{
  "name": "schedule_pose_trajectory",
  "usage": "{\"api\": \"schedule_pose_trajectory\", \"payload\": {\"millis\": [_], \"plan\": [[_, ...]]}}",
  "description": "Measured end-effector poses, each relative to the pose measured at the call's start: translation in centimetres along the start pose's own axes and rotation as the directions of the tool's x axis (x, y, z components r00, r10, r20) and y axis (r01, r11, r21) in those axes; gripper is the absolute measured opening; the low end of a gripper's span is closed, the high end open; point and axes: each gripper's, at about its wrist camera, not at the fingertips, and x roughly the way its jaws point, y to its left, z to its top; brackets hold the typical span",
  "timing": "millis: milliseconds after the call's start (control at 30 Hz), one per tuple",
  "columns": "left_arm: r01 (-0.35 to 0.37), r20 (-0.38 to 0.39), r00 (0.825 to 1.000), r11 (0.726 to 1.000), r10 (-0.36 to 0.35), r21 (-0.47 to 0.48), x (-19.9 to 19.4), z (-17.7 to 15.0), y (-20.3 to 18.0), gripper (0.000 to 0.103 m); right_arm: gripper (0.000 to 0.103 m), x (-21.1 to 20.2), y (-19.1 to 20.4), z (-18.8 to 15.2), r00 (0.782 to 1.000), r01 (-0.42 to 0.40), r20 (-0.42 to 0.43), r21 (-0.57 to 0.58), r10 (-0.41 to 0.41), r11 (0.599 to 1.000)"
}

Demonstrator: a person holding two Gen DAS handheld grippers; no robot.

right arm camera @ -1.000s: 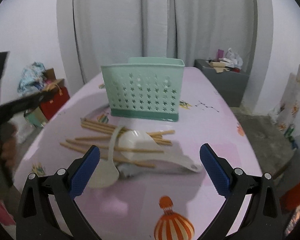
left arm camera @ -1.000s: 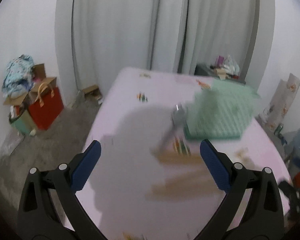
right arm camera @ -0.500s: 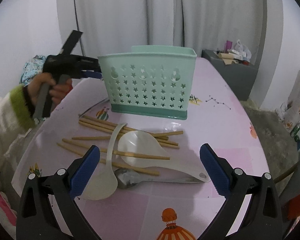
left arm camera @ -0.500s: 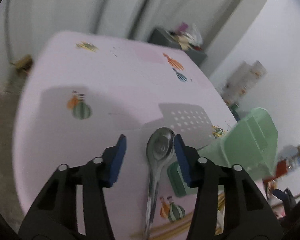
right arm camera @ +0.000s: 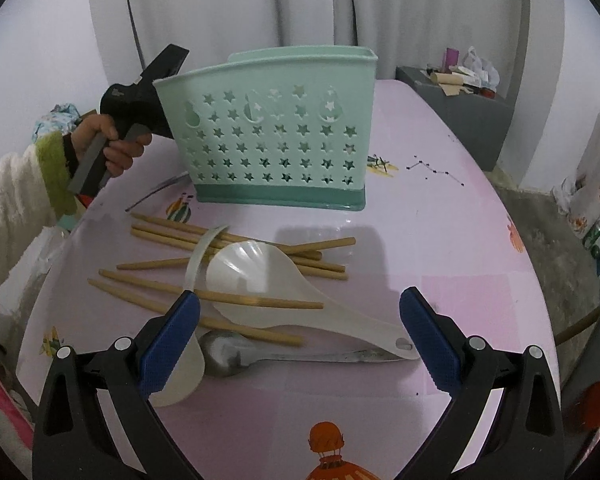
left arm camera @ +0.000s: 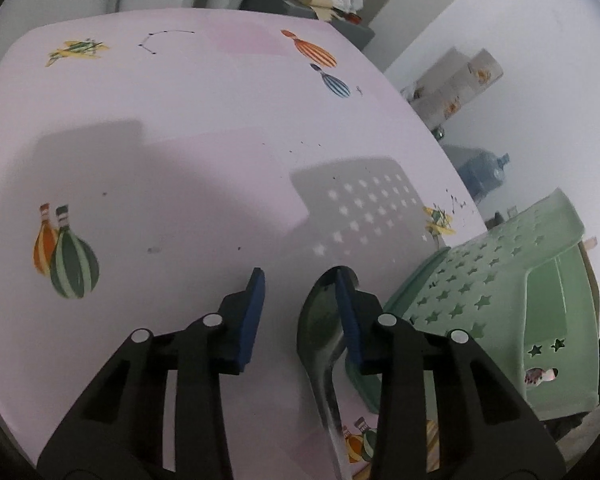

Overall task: Organize utensils
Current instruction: 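Reach the left tool to the metal spoon by the holder and grasp it, then lift the metal spoon with the left tool while the right tool grasps the white rice paddle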

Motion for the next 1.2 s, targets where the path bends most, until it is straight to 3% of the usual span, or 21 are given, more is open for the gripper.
{"api": "schedule_pose_trajectory", "payload": {"millis": [300, 533, 667, 833, 933, 1033, 1200], "plan": [[-0.038, -0.030, 0.999, 0.999, 0.039, 0.019, 0.8, 0.1, 0.0, 0.005, 0.097, 0.2, -0.3, -0.1, 1.000, -0.006, -0.014, 0.024, 0.006, 1.000], [-0.075, 0.058, 0.995, 0.997, 0.076, -0.026, -1.9, -0.6, 0.0, 0.001, 0.097, -0.4, -0.6, -0.1, 1.000, -0.003, 0.011, 0.028, 0.003, 1.000], [-0.137, 0.127, 0.982, 0.990, 0.142, -0.045, -4.7, -2.0, -0.7, 0.001, 0.097, -1.6, -0.6, -0.1, 0.998, 0.004, 0.056, 0.028, -0.005, 1.000], [-0.223, 0.209, 0.949, 0.971, 0.237, -0.092, -8.4, -4.8, -1.5, 0.001, 0.097, -3.2, -0.7, -0.7, 0.994, -0.003, 0.111, 0.002, 0.002, 1.000], [-0.282, 0.272, 0.911, 0.950, 0.309, -0.137, -11.2, -7.1, -2.1, 0.001, 0.097, -4.1, -0.1, -1.3, 0.991, -0.015, 0.133, -0.054, 0.022, 0.998], [-0.306, 0.327, 0.878, 0.935, 0.350, -0.177, -13.7, -8.9, -3.0, 0.001, 0.091, -5.2, 1.1, -2.2, 0.985, -0.012, 0.167, -0.147, 0.037, 0.989], [-0.288, 0.430, 0.820, 0.922, 0.377, -0.259, -18.1, -12.6, -4.9, 0.001, 0.070, -5.6, 3.8, -4.1, 0.986, -0.028, 0.146, -0.341, 0.082, 0.940]]}}
